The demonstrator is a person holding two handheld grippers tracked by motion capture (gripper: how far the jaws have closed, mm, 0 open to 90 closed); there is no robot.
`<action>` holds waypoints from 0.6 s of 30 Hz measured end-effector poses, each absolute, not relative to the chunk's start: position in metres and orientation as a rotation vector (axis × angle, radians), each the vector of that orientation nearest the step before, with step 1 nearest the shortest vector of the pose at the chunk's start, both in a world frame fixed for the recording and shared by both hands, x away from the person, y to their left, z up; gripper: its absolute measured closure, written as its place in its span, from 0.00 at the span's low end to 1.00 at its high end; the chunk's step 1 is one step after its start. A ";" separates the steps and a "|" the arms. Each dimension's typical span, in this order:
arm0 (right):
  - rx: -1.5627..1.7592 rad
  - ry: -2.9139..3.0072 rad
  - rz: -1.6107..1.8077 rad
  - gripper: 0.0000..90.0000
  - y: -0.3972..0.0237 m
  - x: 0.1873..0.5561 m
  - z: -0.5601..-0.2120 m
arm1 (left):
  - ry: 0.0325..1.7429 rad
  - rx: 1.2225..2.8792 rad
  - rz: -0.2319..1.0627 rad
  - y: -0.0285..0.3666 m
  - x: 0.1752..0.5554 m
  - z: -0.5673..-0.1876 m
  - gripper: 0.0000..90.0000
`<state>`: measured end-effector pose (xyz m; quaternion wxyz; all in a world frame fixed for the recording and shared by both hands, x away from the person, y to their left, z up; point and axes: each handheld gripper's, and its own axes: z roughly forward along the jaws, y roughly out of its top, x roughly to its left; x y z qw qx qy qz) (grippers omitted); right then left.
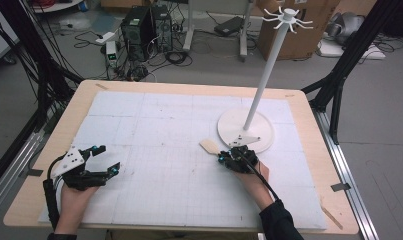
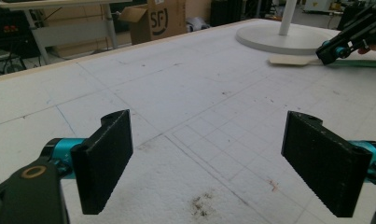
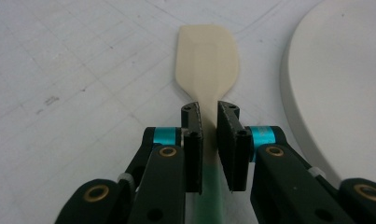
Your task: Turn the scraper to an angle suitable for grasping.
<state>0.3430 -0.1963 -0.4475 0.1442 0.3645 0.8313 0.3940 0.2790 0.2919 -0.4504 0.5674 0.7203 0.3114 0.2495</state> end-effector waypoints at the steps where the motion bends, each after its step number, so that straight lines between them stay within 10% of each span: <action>1: 1.038 2.400 1.154 0.90 -0.195 0.343 -0.447 | 0.732 1.693 0.586 0.292 0.279 -0.450 0.19; 18: 0.413 2.734 1.325 0.91 -0.086 0.358 -0.427 | 0.719 1.698 0.586 0.292 0.279 -0.450 0.19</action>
